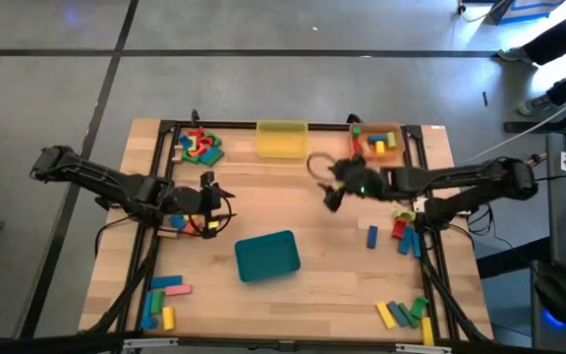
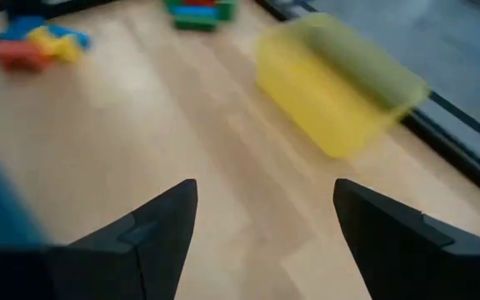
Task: Sort blocks by size
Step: Put the yellow cylindrical block into the orange bin
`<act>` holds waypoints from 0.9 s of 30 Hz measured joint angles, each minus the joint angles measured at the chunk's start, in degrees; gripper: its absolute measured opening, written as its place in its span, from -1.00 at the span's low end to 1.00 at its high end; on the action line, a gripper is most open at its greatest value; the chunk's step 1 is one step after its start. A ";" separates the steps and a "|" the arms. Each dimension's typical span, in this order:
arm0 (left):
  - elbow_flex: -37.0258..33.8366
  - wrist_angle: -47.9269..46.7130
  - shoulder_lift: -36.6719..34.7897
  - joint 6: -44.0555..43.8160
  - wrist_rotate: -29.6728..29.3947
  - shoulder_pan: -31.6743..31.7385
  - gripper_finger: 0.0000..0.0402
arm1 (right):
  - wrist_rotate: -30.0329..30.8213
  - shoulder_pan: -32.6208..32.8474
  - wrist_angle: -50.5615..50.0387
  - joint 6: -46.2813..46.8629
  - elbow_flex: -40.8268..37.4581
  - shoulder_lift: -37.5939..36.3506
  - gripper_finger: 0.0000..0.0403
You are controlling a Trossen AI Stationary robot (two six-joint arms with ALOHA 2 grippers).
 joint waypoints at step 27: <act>29.92 -29.65 32.23 -12.11 9.93 -33.36 0.19 | 1.41 18.34 31.06 -1.28 0.00 16.81 0.41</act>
